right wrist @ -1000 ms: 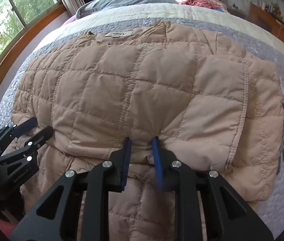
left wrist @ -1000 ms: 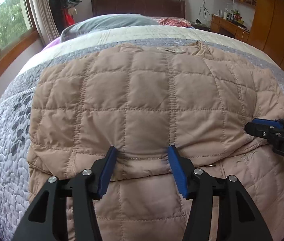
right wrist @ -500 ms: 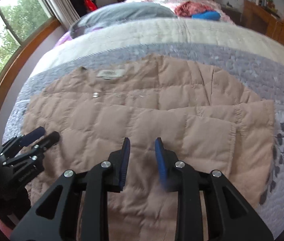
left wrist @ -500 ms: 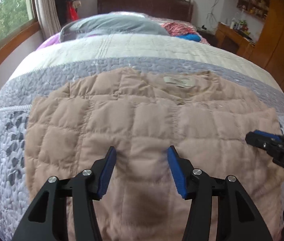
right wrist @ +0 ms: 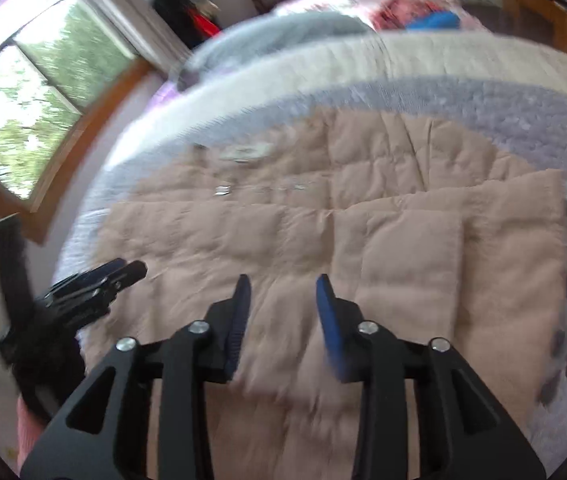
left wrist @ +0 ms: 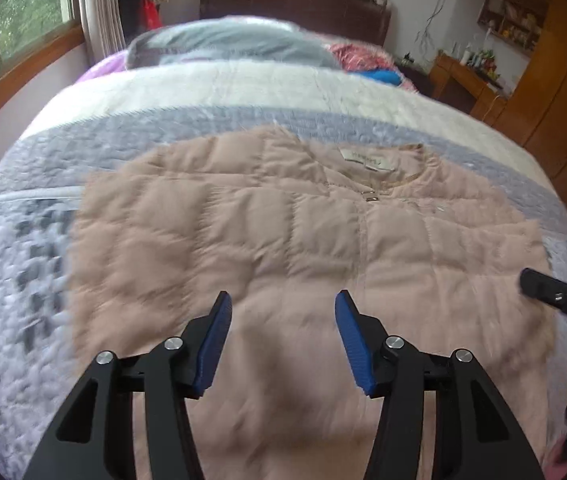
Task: Fold large clothes
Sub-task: 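Grasp the coat side edge with the left tool while the right tool grasps it too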
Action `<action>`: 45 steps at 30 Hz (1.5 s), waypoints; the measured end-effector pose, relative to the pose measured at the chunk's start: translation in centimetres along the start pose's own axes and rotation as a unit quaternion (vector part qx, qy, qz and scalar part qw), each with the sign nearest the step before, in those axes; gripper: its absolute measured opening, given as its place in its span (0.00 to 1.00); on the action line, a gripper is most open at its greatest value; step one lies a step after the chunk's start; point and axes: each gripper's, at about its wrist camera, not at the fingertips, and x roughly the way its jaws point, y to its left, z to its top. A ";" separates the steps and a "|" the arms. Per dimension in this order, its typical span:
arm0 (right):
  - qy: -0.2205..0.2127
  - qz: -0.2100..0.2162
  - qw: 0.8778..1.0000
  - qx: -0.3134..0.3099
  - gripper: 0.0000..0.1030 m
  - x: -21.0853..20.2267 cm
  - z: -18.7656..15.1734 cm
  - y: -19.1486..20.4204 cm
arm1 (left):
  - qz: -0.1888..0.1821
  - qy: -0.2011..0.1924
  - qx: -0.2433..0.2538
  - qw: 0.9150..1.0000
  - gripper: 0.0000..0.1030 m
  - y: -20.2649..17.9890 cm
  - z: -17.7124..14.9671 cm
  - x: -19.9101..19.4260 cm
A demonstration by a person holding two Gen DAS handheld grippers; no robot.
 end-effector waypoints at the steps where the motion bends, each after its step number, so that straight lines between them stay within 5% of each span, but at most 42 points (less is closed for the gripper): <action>1: -0.007 0.002 1.000 -0.010 0.39 -1.9 -1.5 0.0 | -0.001 -0.004 0.004 1.000 0.54 0.5 -0.7 -1.1; 4: -0.012 -0.004 0.999 -0.030 0.43 -6.0 -6.0 -0.6 | -0.002 -0.013 0.014 1.000 0.65 3.1 -4.3 -5.3; 13: -0.009 -0.036 0.999 -0.034 0.56 -13.2 -20.1 -2.7 | 0.039 0.015 -0.021 0.999 0.71 10.6 -18.8 -12.8; 19: 0.000 -0.022 1.000 0.003 0.65 -14.6 -26.0 -4.7 | 0.009 0.028 -0.075 0.997 0.74 12.7 -26.1 -14.6; 24: 0.012 -0.007 0.999 0.031 0.66 -14.9 -28.4 -6.0 | -0.024 0.038 -0.107 0.993 0.74 13.2 -29.1 -14.4; 32: 0.021 0.003 0.999 0.031 0.61 -13.5 -30.5 -6.5 | -0.050 0.030 -0.087 0.995 0.72 11.3 -29.5 -14.2; 35: 0.016 0.001 1.000 0.022 0.46 -13.4 -30.7 -6.0 | -0.034 0.029 -0.078 0.996 0.60 10.7 -29.4 -13.9; 37: 0.021 0.003 1.000 0.016 0.25 -13.3 -30.7 -5.7 | -0.028 0.027 -0.077 0.996 0.39 10.6 -29.6 -14.1; 39: 0.022 0.010 1.000 0.008 0.15 -13.4 -30.8 -5.3 | -0.034 0.026 -0.082 0.996 0.25 10.7 -29.8 -14.3; 45: 0.004 0.020 1.000 -0.015 0.10 -15.5 -31.3 -3.9 | -0.052 0.001 -0.109 0.993 0.12 11.6 -30.5 -16.8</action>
